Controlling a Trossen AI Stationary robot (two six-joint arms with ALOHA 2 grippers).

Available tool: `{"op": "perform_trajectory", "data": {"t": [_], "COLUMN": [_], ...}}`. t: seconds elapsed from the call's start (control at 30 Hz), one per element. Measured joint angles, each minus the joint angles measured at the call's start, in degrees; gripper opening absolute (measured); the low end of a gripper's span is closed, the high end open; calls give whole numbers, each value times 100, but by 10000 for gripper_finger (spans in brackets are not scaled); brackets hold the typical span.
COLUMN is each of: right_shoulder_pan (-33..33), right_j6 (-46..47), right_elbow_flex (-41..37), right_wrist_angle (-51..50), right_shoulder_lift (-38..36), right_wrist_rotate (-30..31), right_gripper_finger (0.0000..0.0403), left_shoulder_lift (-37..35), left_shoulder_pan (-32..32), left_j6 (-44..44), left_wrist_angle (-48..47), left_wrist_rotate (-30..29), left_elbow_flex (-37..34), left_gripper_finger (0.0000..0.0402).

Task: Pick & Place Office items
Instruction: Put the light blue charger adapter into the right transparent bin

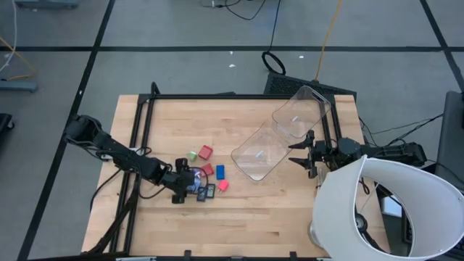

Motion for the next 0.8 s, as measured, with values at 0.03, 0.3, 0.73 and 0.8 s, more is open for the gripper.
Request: {"op": "perform_trajectory", "data": {"t": [0.03, 0.3, 0.73, 0.8], "right_shoulder_pan": [0, 0, 0, 0], "right_j6": [0, -1, 1, -1], "right_elbow_flex": [0, 0, 0, 0], "right_wrist_angle": [1, -1, -1, 1], "right_shoulder_lift": [-2, 0, 0, 0], "right_wrist_rotate": [0, 0, 0, 0], "right_gripper_finger": [219, 219, 219, 219], "left_shoulder_lift": [0, -26, -13, -11], "left_shoulder_pan": [0, 0, -1, 0], "left_j6": [64, -165, -132, -272], "left_wrist_angle": [7, 176, 577, 623], "left_wrist_rotate": [1, 222, 237, 238], "left_elbow_flex": [-9, -341, -412, -418], "left_gripper_finger": [308, 276, 254, 261]}}
